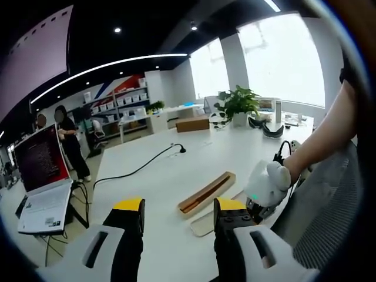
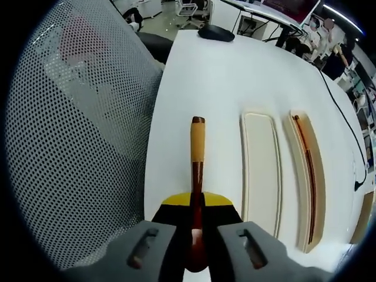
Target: Arrange the utensils inside the cutlery case until each visible utensil rests in its matching compartment.
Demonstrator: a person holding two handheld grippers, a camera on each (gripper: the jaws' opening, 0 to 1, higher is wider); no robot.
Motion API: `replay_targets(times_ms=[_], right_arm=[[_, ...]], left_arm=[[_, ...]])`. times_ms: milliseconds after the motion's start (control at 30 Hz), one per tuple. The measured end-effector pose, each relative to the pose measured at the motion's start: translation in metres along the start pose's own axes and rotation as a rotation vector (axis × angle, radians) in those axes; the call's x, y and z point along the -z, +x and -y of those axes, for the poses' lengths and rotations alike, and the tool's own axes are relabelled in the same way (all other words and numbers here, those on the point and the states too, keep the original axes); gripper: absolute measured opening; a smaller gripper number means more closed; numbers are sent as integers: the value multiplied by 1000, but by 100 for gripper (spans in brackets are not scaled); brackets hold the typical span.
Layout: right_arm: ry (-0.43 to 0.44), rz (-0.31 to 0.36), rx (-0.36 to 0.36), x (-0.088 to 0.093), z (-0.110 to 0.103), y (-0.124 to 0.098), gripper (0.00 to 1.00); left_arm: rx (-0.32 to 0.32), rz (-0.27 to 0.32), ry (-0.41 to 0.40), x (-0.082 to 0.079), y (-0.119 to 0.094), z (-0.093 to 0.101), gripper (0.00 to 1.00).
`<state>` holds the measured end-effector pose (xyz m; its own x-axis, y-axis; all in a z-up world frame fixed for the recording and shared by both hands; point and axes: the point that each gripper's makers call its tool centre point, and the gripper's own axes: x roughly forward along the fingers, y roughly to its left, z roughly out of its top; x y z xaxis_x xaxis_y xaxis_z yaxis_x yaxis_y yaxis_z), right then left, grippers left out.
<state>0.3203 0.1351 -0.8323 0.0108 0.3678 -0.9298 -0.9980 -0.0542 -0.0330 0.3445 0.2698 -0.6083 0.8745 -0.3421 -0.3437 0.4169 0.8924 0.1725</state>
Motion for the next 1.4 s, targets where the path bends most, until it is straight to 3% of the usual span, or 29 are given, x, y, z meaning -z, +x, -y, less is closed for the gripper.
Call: replay_targets(times_ms=[533,1400], right_arm=[[15,-2,4,4,8,-13,0],[-46,-8,115,5,63,-52,0]], left_arm=[[8,-8,0,1,0,1,48],[6,-14,1,3,0,0,48]])
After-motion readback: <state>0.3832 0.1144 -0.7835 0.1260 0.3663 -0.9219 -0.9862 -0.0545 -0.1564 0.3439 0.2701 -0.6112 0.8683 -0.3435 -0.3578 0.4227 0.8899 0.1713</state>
